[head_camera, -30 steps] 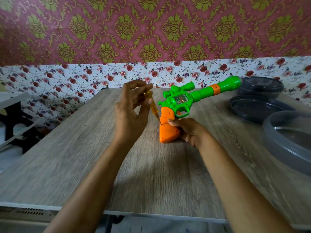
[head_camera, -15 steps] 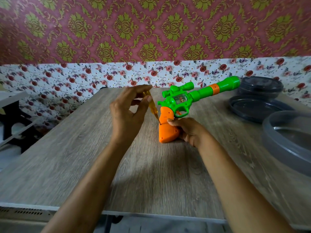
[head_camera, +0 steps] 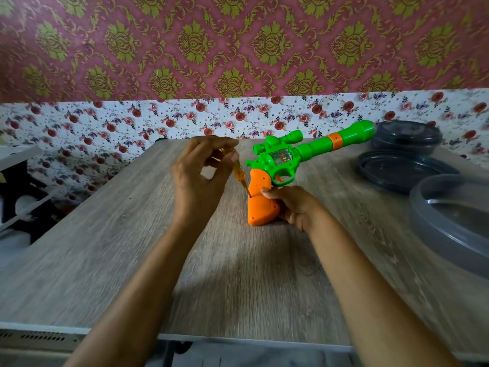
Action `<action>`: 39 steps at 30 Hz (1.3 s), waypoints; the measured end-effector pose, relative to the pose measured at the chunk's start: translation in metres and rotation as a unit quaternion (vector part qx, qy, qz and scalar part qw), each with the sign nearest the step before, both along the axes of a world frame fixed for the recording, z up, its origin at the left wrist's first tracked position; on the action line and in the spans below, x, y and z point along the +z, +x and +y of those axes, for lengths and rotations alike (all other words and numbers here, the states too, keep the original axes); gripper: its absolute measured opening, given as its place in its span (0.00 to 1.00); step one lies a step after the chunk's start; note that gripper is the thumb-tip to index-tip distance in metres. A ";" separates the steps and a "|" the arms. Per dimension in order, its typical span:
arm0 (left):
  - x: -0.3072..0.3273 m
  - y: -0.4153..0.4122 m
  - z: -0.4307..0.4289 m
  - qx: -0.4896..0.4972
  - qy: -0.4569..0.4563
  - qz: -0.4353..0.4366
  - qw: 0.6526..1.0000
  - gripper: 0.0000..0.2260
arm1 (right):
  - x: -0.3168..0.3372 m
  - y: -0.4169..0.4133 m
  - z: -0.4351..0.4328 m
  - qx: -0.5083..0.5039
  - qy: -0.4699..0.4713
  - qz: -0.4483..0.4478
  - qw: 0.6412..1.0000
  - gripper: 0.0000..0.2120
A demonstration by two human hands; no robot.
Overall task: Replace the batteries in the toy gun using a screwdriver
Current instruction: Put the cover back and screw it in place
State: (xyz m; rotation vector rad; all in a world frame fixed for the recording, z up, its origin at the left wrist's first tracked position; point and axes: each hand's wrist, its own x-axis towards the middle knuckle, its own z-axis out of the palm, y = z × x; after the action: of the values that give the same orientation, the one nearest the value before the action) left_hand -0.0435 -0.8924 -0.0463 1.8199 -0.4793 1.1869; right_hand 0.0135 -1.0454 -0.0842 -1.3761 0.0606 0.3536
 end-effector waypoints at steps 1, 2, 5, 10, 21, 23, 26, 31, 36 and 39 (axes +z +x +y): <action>0.000 0.000 -0.001 -0.007 0.004 0.002 1.000 0.10 | 0.000 0.000 0.000 0.001 0.000 0.000 1.000 0.21; 0.000 0.000 -0.002 -0.017 0.008 0.007 1.000 0.11 | 0.000 0.000 0.000 0.003 0.003 0.000 1.000 0.21; -0.002 -0.002 -0.004 -0.028 0.017 0.013 0.999 0.13 | 0.000 0.001 -0.001 0.009 0.005 0.000 1.000 0.20; -0.002 -0.004 -0.005 -0.052 0.009 0.011 0.999 0.10 | 0.000 0.001 -0.001 0.014 0.001 0.003 1.000 0.21; -0.001 -0.003 -0.003 -0.038 -0.014 0.012 0.999 0.11 | 0.000 0.000 -0.001 0.018 0.010 -0.007 1.000 0.20; -0.002 -0.004 -0.004 -0.055 -0.018 0.016 0.998 0.06 | 0.001 -0.001 -0.001 0.024 0.011 -0.005 1.000 0.20; -0.003 -0.003 -0.005 -0.051 -0.022 0.025 0.998 0.10 | 0.001 -0.001 -0.002 0.017 0.004 -0.004 1.000 0.20; -0.003 0.001 -0.002 -0.062 -0.035 0.039 0.997 0.12 | -0.002 0.002 0.000 0.018 0.014 -0.004 1.000 0.21; -0.003 0.001 -0.004 -0.080 -0.035 0.040 0.995 0.15 | -0.002 0.002 -0.001 0.018 0.011 0.000 1.000 0.21; -0.005 0.003 -0.003 -0.054 -0.013 0.025 0.998 0.11 | -0.001 0.001 -0.001 0.020 0.010 0.001 1.000 0.20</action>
State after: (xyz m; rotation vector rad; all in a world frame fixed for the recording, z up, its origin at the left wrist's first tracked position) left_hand -0.0403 -0.8953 -0.0517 1.7742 -0.5259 1.0676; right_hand 0.0140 -1.0460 -0.0853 -1.3586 0.0311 0.3876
